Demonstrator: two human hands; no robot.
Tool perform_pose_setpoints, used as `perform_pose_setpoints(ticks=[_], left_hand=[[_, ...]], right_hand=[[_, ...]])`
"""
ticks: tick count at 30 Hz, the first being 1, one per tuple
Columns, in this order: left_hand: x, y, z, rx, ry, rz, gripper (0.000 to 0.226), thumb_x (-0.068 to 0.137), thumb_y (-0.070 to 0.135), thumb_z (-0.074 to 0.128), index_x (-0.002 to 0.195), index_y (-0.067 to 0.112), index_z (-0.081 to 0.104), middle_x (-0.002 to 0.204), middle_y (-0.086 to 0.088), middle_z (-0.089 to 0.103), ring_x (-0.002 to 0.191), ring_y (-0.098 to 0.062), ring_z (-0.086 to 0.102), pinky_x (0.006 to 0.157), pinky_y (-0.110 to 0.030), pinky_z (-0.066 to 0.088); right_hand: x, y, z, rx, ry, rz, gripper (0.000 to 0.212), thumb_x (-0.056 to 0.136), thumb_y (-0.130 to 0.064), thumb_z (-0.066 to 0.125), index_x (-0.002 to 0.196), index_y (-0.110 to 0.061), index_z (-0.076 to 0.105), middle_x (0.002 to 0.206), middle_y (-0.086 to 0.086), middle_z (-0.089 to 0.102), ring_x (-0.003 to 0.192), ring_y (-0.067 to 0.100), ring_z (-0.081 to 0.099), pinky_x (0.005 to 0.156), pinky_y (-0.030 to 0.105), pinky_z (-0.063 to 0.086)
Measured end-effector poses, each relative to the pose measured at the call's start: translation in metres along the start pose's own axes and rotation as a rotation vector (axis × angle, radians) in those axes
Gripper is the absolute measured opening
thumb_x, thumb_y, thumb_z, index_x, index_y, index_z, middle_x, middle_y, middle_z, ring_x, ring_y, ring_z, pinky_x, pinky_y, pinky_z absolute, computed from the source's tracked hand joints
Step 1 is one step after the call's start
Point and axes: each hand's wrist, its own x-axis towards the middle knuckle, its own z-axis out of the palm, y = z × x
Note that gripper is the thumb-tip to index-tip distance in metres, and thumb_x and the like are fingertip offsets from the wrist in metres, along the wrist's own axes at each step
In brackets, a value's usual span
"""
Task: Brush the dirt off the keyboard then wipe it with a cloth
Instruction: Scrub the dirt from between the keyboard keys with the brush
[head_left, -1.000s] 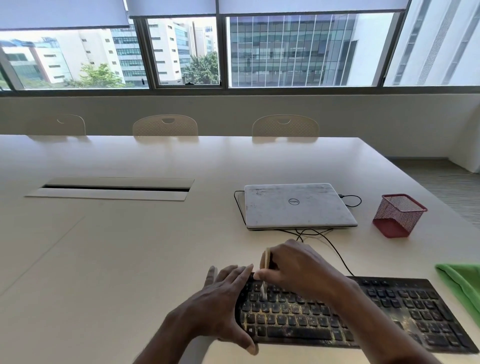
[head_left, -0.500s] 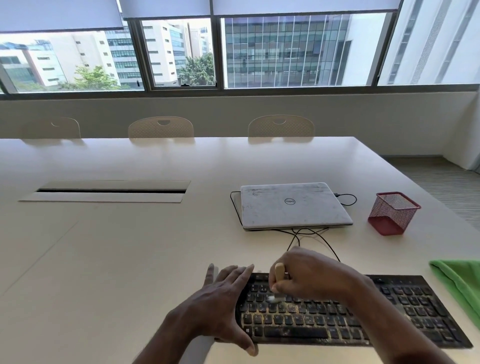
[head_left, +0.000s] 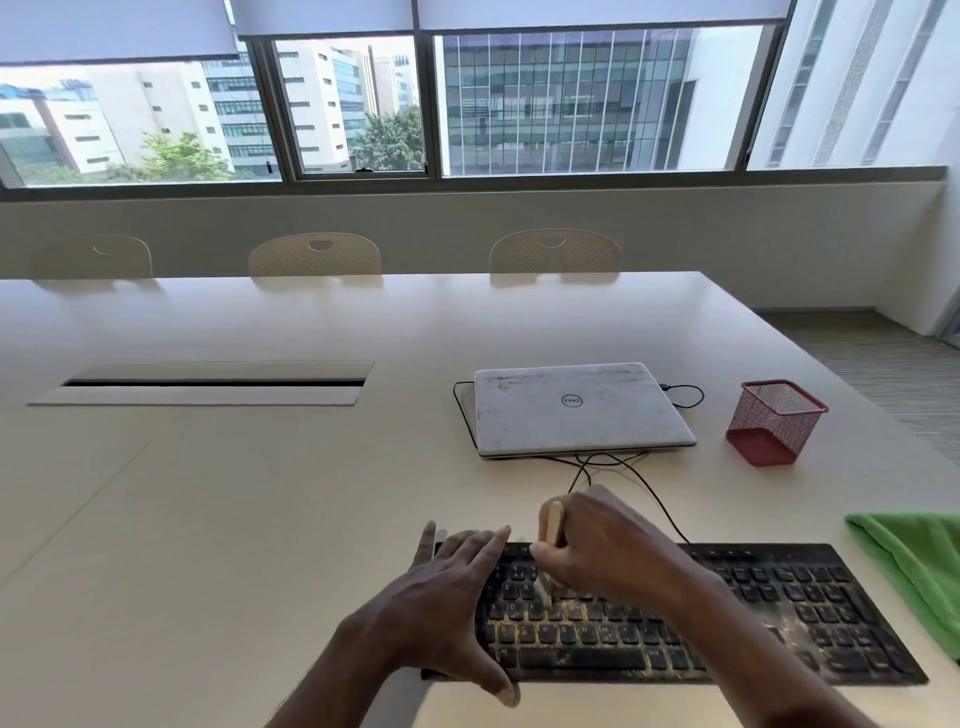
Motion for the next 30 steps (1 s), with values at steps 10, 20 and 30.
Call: perform_pose_setpoints(ticks=[10,20,30], left_hand=[[-0.001,0.0,0.0,-0.009,0.001,-0.02,0.146,0.065,0.077,0.079,0.16,0.021,-0.017,0.171,0.0,-0.001,0.151,-0.007,-0.011,0.114,-0.041,-0.03],[0.0,-0.002,0.003,0.001,0.007,-0.025,0.148,0.063,0.079,0.078,0.16,0.022,-0.017,0.171,0.002,0.0,0.155,-0.012,-0.008,0.118,-0.047,-0.027],[0.0,-0.002,0.003,-0.012,0.02,-0.013,0.149,0.062,0.078,0.079,0.16,0.02,-0.017,0.171,0.002,0.001,0.15,-0.003,-0.01,0.119,-0.047,-0.026]], right_hand=[[0.0,0.006,0.007,0.049,0.004,0.06,0.026,0.094,-0.018,0.06,0.076,-0.002,0.066,0.068,0.016,0.069,0.045,0.012,0.047,0.047,0.028,0.048],[0.001,0.006,-0.001,0.038,0.006,0.047,0.024,0.097,-0.024,0.062,0.082,-0.007,0.07,0.07,0.009,0.071,0.049,0.019,0.059,0.056,0.036,0.056],[-0.004,0.003,-0.015,-0.011,-0.133,-0.038,0.016,0.086,-0.016,0.064,0.073,-0.01,0.07,0.065,0.008,0.068,0.048,0.007,0.048,0.051,0.031,0.047]])
